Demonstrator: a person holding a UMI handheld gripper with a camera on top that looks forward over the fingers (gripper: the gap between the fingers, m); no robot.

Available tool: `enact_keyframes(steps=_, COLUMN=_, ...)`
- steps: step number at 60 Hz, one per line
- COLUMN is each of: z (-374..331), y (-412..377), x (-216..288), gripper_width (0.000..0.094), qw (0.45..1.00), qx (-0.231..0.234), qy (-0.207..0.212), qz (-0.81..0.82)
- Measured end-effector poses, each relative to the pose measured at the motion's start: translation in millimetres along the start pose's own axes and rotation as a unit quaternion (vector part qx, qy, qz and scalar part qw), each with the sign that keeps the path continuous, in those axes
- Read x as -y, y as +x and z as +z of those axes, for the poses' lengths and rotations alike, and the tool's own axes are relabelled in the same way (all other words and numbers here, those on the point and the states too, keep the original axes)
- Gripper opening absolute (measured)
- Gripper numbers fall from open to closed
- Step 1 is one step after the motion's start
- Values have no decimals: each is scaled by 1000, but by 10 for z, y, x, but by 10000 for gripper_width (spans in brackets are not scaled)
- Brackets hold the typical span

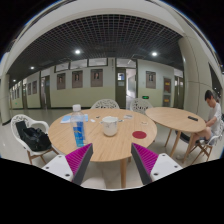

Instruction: Pour water

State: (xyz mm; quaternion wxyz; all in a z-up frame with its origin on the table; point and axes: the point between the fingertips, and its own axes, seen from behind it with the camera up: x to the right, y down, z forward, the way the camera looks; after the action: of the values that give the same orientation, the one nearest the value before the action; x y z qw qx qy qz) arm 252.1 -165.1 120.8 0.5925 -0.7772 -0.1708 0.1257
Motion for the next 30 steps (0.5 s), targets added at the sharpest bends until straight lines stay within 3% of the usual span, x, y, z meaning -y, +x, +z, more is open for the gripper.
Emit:
enact_keyframes(steps=17, z=7, y=-99, x=113, gripper_width=827, qw=1000, qx=22, qy=6, qz=-10)
enact_keyframes(steps=30, z=382, y=-542, x=102, gripper_width=828, qw=997, qx=79, qy=-4, qz=-13)
